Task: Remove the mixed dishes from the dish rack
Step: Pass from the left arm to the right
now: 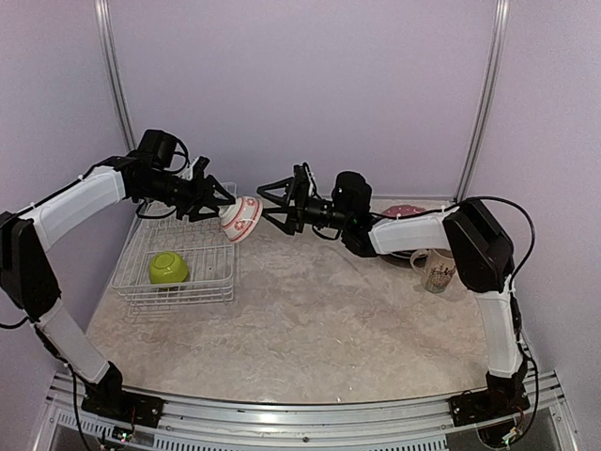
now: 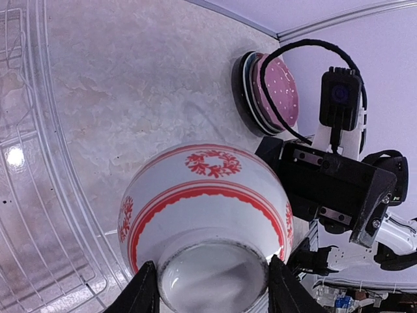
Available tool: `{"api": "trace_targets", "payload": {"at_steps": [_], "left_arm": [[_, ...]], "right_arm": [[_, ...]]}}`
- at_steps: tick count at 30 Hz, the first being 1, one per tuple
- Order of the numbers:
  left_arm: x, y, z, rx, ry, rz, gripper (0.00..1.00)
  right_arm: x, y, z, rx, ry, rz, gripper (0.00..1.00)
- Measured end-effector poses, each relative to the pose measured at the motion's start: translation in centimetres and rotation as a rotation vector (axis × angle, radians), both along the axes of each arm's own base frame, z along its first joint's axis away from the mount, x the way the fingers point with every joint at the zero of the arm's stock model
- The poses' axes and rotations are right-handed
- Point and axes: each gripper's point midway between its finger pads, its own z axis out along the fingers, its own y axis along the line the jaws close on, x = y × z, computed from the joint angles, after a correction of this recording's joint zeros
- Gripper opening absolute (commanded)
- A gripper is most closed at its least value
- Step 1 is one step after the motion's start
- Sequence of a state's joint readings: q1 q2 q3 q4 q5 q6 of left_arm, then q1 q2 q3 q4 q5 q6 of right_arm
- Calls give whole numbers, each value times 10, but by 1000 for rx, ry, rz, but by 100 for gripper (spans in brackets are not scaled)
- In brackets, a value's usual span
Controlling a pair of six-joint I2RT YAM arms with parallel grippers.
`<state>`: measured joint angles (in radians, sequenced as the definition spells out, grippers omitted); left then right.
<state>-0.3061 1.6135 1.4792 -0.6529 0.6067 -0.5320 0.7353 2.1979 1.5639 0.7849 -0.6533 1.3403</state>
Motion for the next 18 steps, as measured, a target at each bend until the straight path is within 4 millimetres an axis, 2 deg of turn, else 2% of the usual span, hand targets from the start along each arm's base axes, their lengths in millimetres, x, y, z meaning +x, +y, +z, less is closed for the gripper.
{"api": "trace_targets", "payload": {"at_steps": [8, 11, 18], "left_arm": [[4, -6, -4, -43, 3, -19, 30], [5, -11, -8, -53, 10, -34, 30], [4, -22, -4, -64, -18, -69, 29]], "right_arm": [[-14, 8, 12, 92, 35, 72, 77], [-17, 7, 19, 115, 29, 85, 68], [-21, 6, 20, 137, 58, 100, 48]]}}
